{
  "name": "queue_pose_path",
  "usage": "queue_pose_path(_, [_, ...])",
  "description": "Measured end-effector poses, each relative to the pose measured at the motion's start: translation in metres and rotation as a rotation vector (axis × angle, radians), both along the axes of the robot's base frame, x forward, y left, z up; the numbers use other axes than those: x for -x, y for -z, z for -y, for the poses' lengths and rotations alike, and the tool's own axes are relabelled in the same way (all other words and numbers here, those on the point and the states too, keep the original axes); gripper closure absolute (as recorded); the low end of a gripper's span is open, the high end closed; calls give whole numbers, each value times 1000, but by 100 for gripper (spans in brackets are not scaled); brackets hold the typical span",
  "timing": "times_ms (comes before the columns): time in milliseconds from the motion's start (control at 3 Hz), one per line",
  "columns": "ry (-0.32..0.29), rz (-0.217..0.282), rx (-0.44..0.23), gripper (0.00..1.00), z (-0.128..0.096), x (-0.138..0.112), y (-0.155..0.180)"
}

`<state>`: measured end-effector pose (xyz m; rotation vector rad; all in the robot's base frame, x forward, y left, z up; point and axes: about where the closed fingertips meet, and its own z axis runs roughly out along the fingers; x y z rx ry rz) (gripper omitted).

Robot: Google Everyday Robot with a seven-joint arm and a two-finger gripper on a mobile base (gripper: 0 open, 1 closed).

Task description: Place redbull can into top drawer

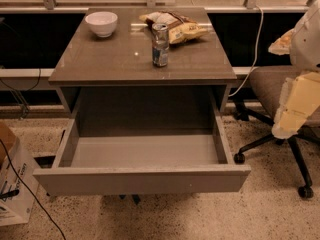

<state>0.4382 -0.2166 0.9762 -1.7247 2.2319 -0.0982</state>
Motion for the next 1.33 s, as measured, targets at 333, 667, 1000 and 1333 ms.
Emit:
queue_pose_path(333, [0,4,-1,0,0,0,-1])
queue_pose_path(667, [14,36,-61,0,-17,-25,1])
queue_pose_path(1000, [49,67,-135,0,-31,-64,4])
queue_pose_path(1333, [77,93,-217,0,-39,-103,5])
